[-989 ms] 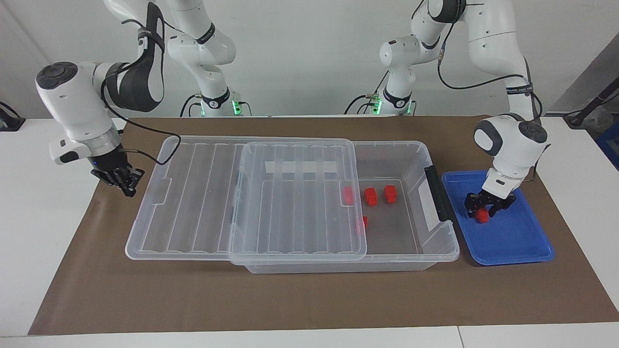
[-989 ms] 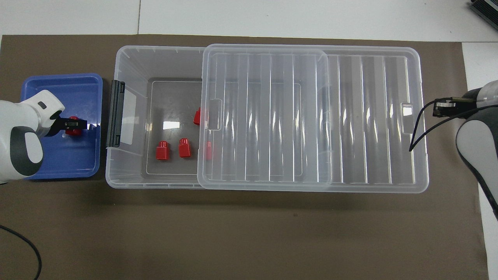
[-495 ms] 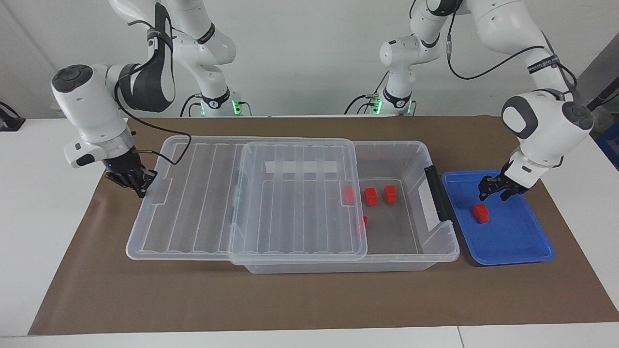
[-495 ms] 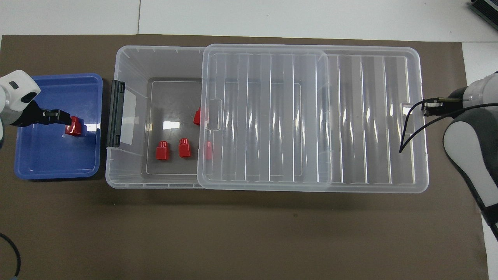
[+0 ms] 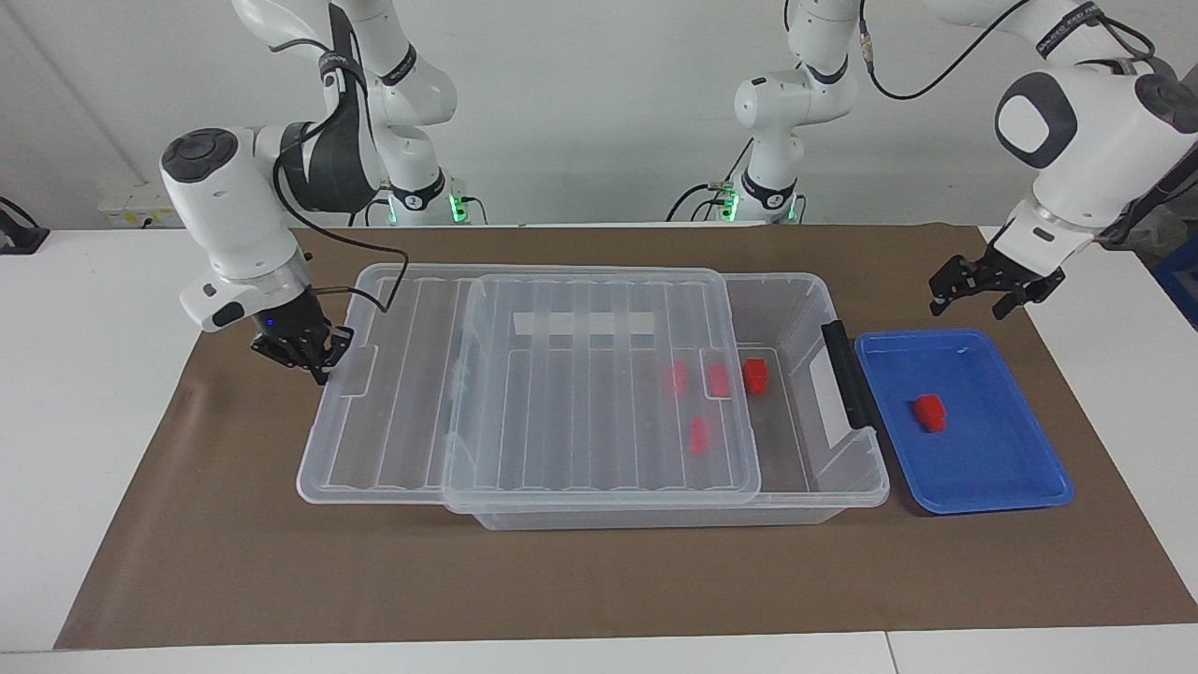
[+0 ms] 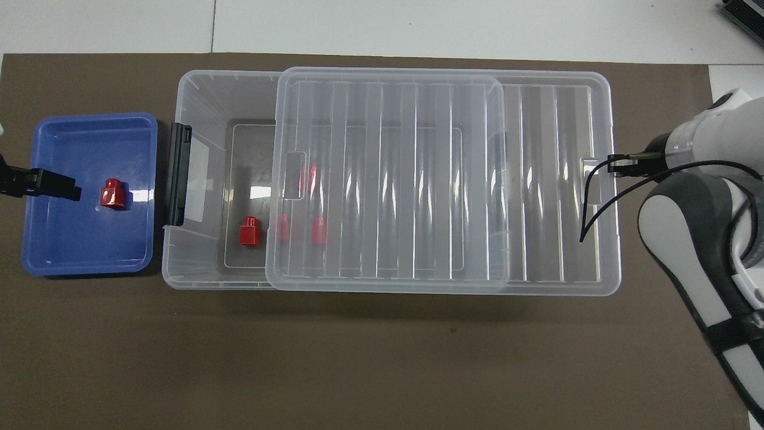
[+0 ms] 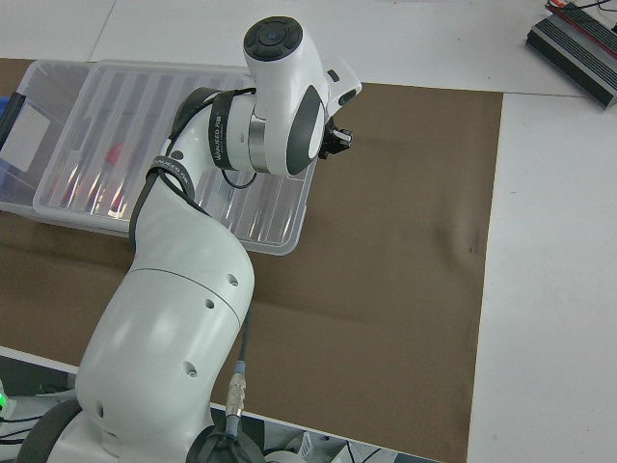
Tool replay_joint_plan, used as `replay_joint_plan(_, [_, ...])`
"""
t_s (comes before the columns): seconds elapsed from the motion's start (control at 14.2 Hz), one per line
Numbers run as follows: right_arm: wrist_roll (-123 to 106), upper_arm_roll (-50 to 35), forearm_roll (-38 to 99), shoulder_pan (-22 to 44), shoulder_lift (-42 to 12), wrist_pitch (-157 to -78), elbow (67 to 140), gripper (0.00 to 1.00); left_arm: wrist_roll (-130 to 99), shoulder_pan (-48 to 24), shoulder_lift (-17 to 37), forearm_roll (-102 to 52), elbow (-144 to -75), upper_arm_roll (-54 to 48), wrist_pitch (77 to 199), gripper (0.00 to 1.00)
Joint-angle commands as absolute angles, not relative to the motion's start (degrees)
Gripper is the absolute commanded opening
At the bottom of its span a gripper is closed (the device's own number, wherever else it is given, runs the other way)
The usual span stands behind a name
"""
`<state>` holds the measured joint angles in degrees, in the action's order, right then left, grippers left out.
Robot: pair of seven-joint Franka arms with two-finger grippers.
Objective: Place red block in blue tray from box
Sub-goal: 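Slide the lid closed with the right gripper while the left gripper lifts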
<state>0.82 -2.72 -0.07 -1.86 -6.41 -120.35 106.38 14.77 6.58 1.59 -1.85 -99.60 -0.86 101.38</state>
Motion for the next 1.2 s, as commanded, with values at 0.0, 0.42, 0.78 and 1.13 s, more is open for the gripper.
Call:
replay_joint_plan(0.0, [-1.41, -5.09, 1.23, -2.46, -5.89, -119.62, 106.44, 0.00, 14.59, 1.60, -1.58, -2.20, -101.95, 0.09, 101.33, 1.00])
replay_joint_plan(0.42, [-0.70, -9.67, 1.23, -2.37, -6.06, -120.59, 106.70, 0.00, 13.98, -3.95, -3.51, -2.20, -102.57, 0.17, 101.34, 1.00])
replay_joint_plan(0.78, [-0.62, -13.35, 1.23, -2.37, -5.98, -120.15, 106.70, 0.00, 2.99, -7.29, -3.69, -2.20, -102.13, 0.26, 101.25, 1.00])
replay_joint_plan(1.13, [0.34, -15.64, 1.23, -2.29, -5.89, -119.79, 106.79, 0.00, 3.08, -7.21, -3.69, -2.20, -102.22, 0.18, 101.08, 1.00])
